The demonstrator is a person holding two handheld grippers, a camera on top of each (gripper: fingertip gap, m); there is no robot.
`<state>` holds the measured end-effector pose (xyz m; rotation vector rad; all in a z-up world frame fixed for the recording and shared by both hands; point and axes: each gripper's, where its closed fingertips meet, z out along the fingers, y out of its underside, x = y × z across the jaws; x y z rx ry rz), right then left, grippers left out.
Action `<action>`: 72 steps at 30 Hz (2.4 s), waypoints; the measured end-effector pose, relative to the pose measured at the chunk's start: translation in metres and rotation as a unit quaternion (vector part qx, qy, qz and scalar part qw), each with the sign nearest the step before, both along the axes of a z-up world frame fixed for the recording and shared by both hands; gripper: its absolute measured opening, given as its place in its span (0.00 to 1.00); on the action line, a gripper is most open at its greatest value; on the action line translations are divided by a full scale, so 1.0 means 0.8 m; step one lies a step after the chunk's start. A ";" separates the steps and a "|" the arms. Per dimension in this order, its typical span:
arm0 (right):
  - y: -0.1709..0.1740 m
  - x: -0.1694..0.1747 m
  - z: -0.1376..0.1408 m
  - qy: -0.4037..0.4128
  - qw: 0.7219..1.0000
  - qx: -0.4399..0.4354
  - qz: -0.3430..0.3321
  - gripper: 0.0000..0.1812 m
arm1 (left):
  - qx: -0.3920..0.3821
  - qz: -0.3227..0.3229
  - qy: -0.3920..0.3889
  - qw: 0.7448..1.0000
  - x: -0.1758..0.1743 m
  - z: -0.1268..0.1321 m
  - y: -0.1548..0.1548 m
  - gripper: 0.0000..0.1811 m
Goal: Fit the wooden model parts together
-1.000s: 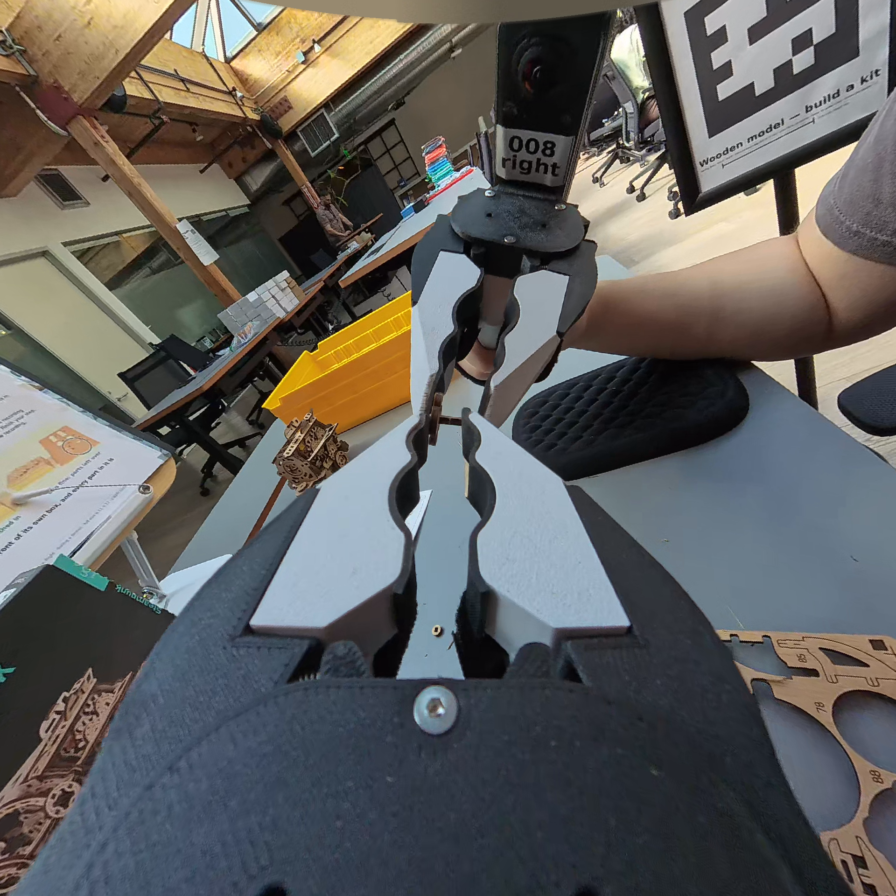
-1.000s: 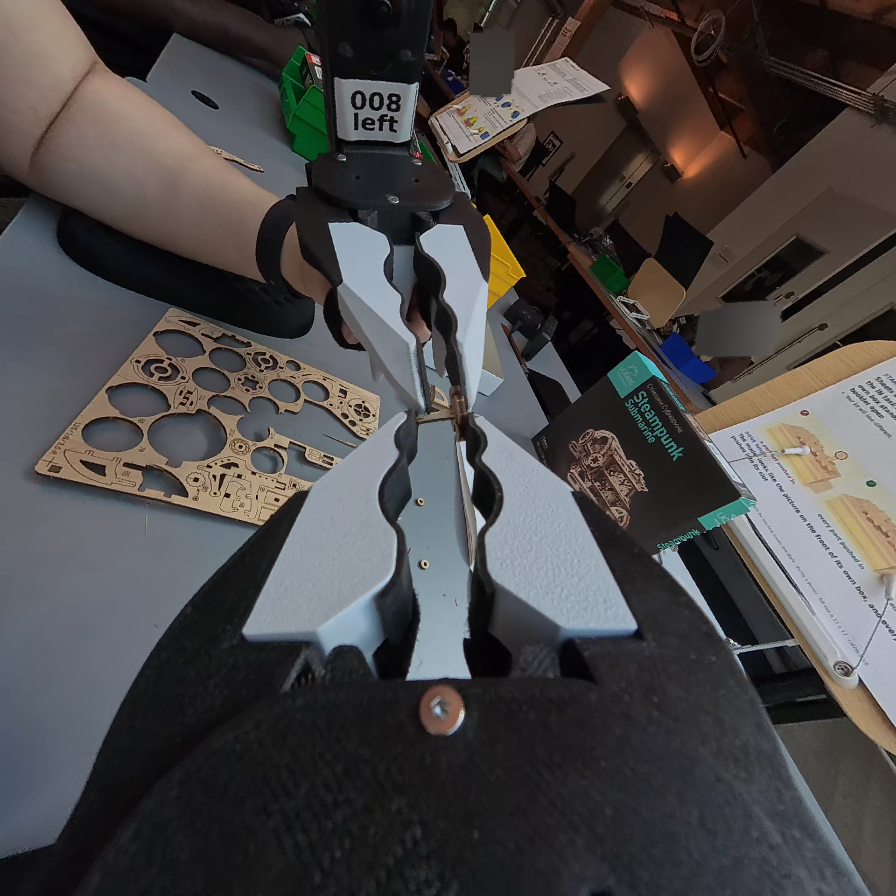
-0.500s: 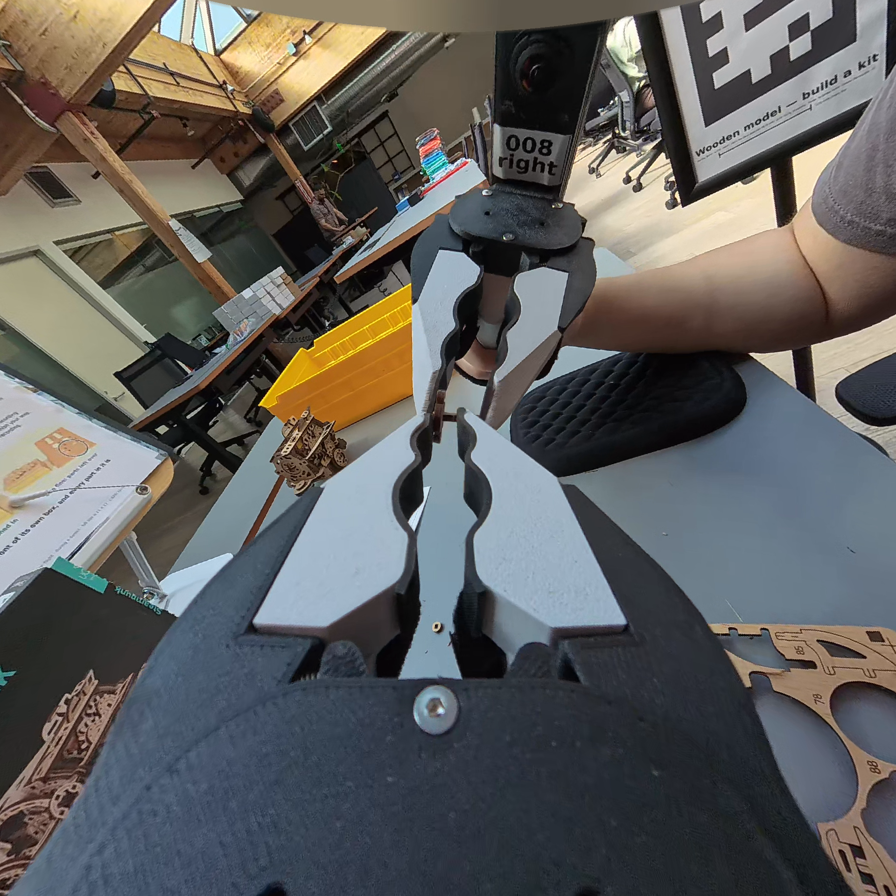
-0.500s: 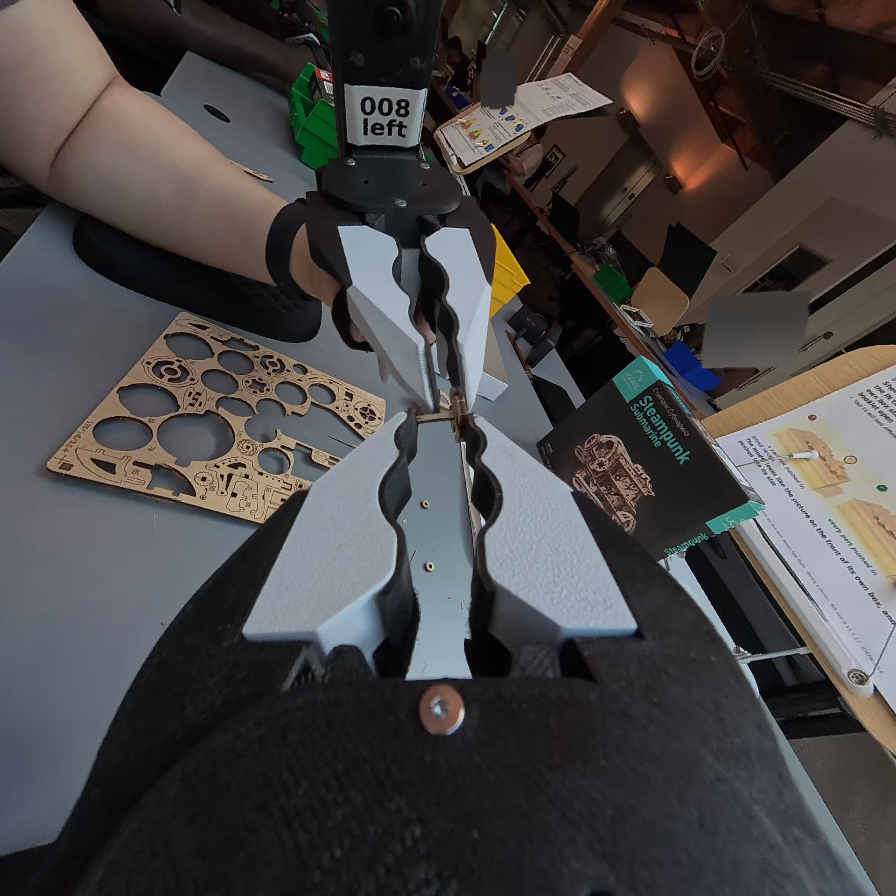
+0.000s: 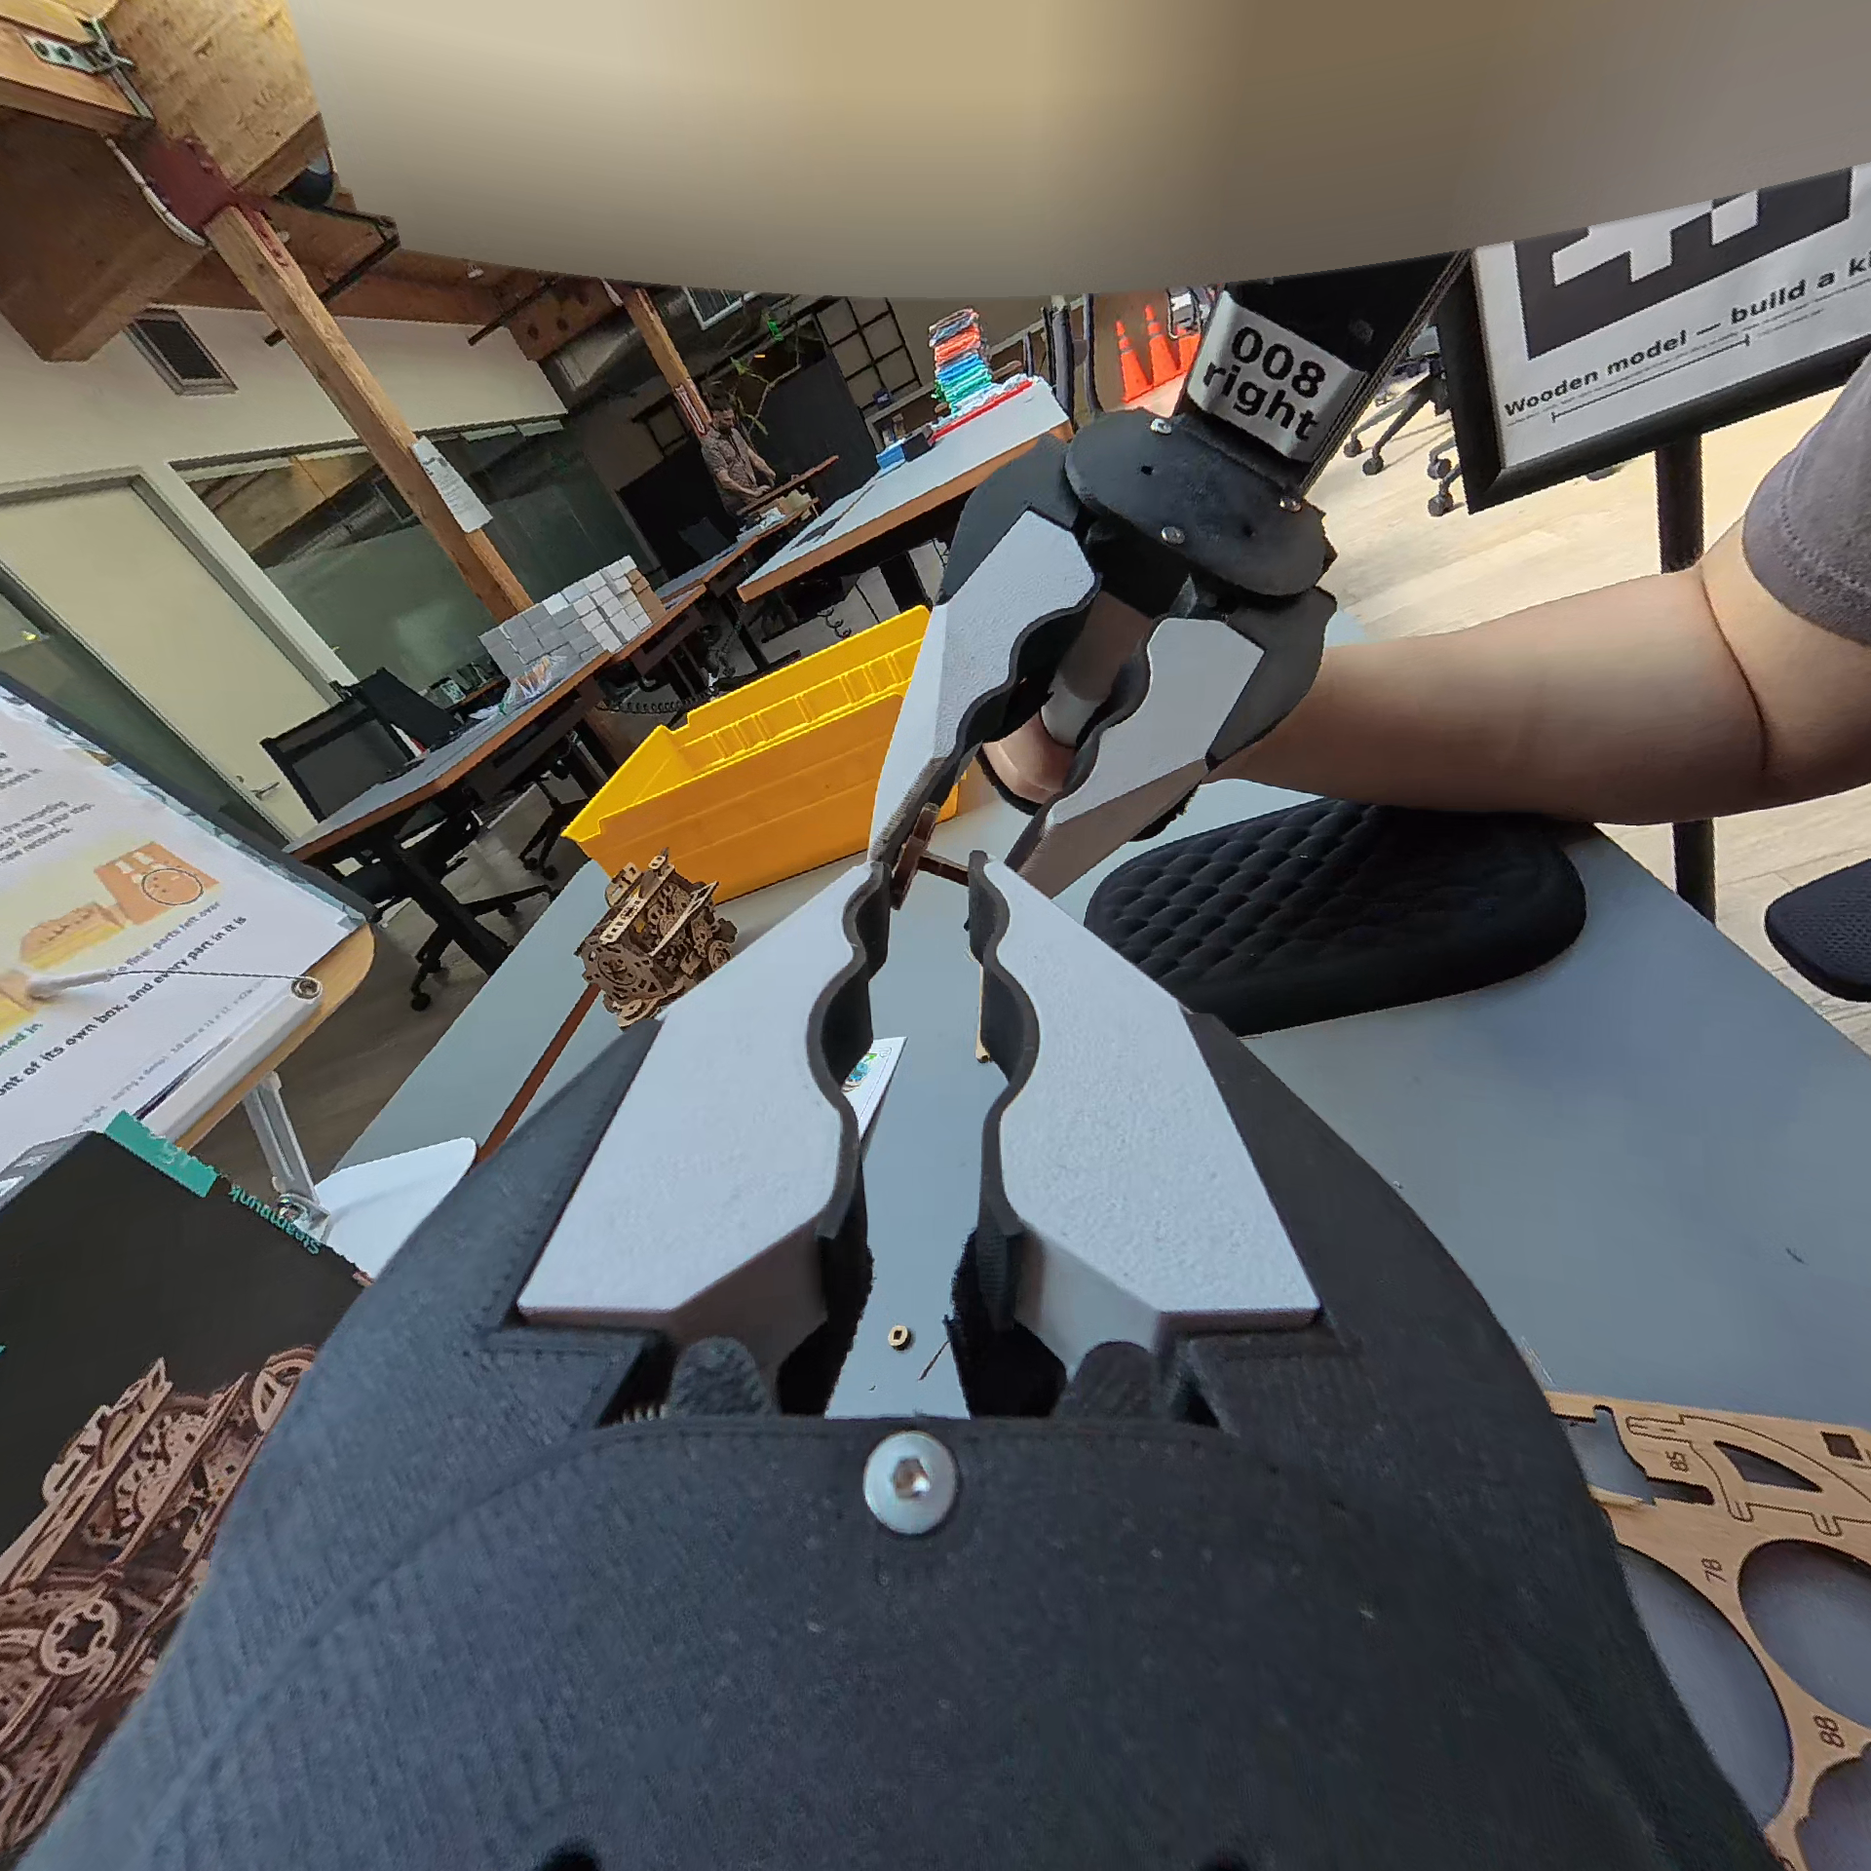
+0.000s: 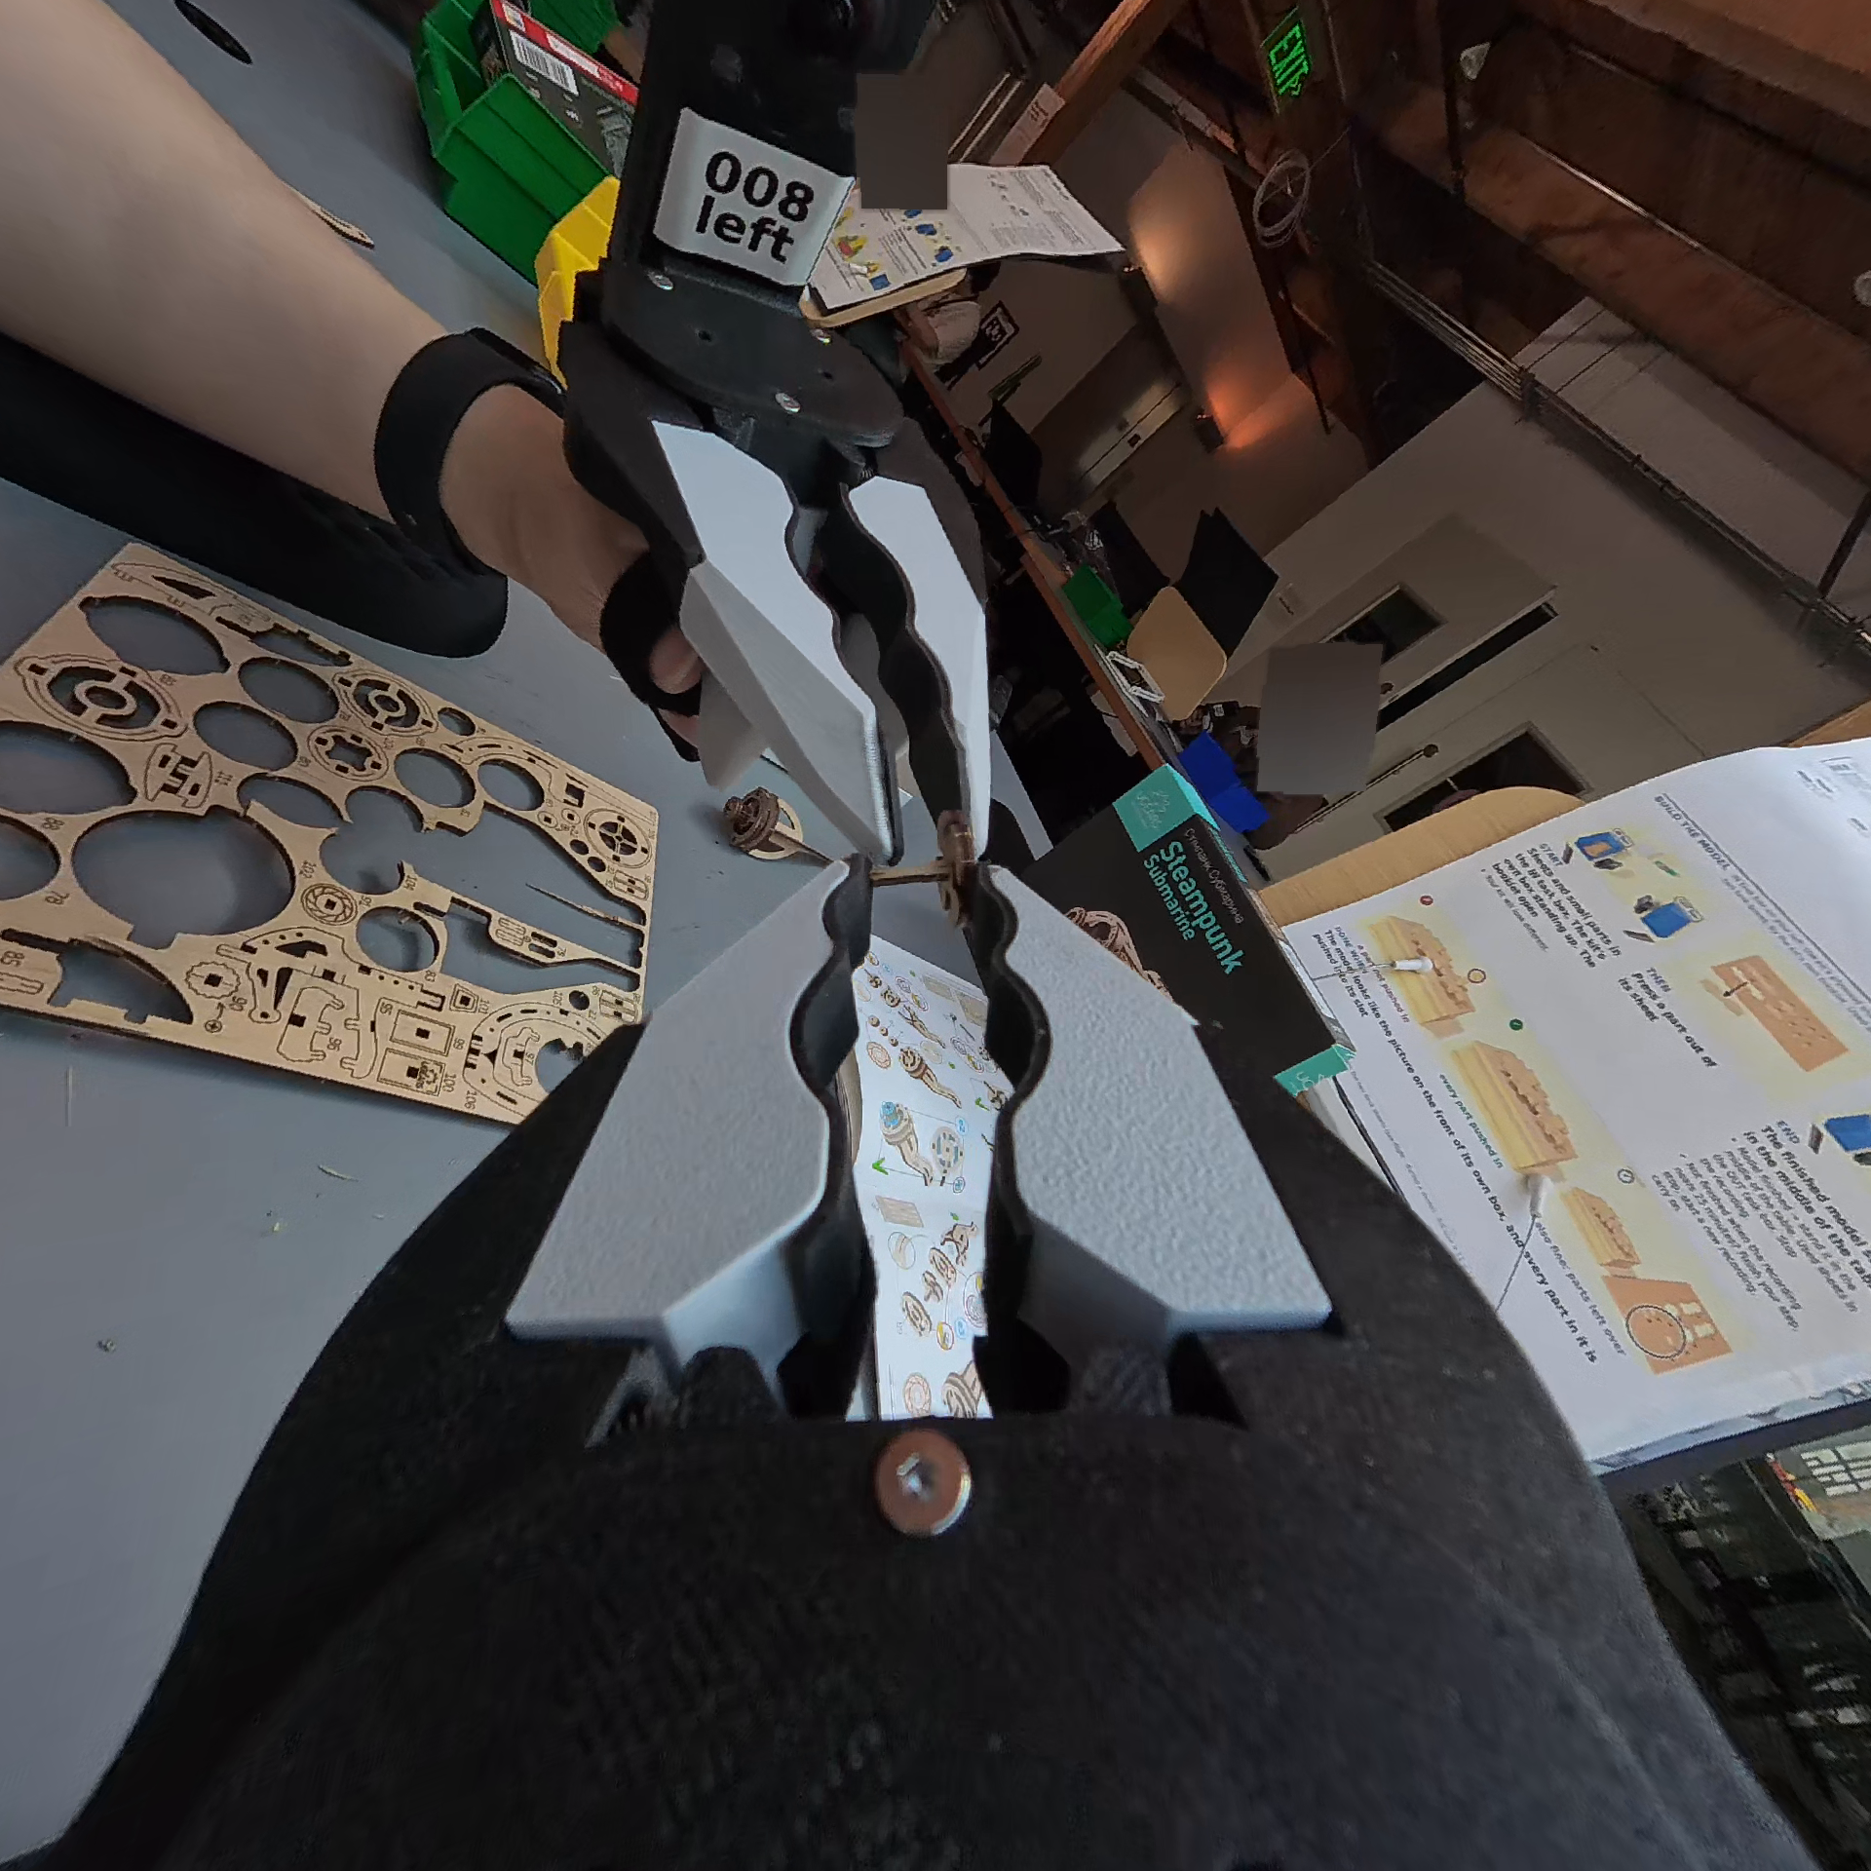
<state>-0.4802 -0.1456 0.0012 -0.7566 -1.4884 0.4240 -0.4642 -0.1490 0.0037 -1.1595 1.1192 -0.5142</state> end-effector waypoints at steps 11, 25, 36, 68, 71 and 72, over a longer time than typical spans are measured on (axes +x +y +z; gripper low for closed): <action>-0.008 -0.005 0.005 0.018 0.995 0.094 -0.006 0.14 | 0.092 0.029 0.004 0.995 0.004 0.010 -0.008 0.03; -0.022 0.004 0.020 0.051 0.997 0.038 0.044 0.14 | 0.165 0.027 0.001 0.986 0.003 0.021 -0.022 0.00; -0.038 0.008 0.024 0.055 0.993 -0.030 0.104 0.13 | 0.204 0.008 -0.006 0.979 0.012 0.030 -0.039 0.00; 0.011 -0.004 -0.003 -0.010 0.981 0.172 -0.088 0.10 | 0.072 0.043 0.032 0.996 0.007 0.004 0.003 0.15; 0.016 -0.004 0.001 -0.005 0.978 0.180 -0.107 0.10 | 0.110 0.067 0.031 0.991 0.006 0.008 0.004 0.08; 0.017 -0.003 0.003 -0.003 0.976 0.184 -0.114 0.10 | 0.128 0.074 0.033 0.988 0.005 0.009 0.004 0.06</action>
